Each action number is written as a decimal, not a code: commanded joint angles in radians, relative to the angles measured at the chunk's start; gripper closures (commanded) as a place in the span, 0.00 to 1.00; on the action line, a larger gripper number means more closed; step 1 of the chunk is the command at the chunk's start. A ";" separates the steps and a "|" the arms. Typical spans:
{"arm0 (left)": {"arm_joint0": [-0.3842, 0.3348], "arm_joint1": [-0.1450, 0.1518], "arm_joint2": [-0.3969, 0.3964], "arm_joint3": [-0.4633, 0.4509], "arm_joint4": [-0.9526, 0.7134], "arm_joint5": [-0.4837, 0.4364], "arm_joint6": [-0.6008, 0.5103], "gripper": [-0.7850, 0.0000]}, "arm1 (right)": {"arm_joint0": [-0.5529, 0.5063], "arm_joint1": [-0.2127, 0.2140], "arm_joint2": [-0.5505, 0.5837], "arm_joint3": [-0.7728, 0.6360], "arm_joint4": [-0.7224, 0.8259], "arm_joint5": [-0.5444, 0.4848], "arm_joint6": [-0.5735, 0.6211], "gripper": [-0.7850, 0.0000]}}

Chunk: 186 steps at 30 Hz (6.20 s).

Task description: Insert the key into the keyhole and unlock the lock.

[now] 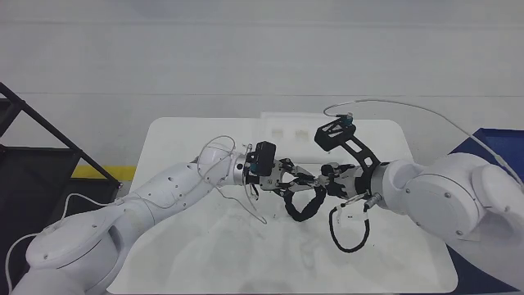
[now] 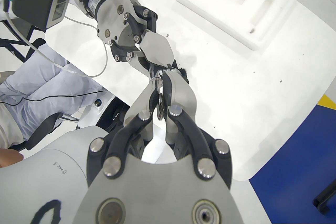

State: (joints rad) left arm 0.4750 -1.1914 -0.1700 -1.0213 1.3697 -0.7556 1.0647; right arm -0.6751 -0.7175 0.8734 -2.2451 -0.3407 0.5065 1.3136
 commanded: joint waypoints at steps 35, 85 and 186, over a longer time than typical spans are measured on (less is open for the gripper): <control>0.004 0.128 0.000 -0.112 -0.325 -0.257 -0.313 1.00 | -0.013 0.013 0.049 0.012 0.053 -0.400 -0.039 0.00; -0.062 0.202 0.000 -0.272 -0.932 -0.257 -0.958 1.00 | -0.093 0.022 0.047 -0.034 -0.396 -1.066 -0.199 0.71; -0.060 0.168 0.000 -0.208 -0.673 -0.257 -0.776 1.00 | -0.309 -0.019 0.225 0.057 0.008 -0.399 -0.290 0.68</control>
State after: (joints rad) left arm 0.4160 -1.0222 -0.1700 -1.2357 0.6881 -1.0123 0.2859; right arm -0.9821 -0.7363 1.0928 -2.1911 -0.3355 0.1108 1.0235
